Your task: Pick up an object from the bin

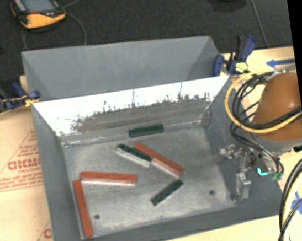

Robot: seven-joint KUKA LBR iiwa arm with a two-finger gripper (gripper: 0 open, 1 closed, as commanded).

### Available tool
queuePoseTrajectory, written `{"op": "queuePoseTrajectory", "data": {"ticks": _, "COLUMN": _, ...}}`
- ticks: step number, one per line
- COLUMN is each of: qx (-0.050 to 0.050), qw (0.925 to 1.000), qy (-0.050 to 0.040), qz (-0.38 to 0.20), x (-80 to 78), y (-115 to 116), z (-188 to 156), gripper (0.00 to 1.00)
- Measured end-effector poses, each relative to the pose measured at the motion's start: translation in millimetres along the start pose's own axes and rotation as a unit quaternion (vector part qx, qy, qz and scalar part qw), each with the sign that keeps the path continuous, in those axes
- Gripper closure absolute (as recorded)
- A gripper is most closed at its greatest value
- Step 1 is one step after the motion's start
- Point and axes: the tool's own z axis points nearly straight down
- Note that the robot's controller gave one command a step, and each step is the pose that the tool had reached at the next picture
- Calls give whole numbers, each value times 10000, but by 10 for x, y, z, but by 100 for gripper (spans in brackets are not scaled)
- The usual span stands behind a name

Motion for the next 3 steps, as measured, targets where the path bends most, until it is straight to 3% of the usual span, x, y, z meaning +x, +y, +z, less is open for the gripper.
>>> {"op": "queuePoseTrajectory", "data": {"ticks": 1, "qx": -21, "qw": 9997, "qy": -17, "qz": -239, "x": -339, "y": 746, "z": 481, "gripper": 0}}
{"op": "queuePoseTrajectory", "data": {"ticks": 2, "qx": -13, "qw": 9999, "qy": -50, "qz": -117, "x": -370, "y": 1355, "z": 775, "gripper": 0}}
{"op": "queuePoseTrajectory", "data": {"ticks": 3, "qx": 6, "qw": 9999, "qy": -79, "qz": -112, "x": -389, "y": 1309, "z": 740, "gripper": 100}}
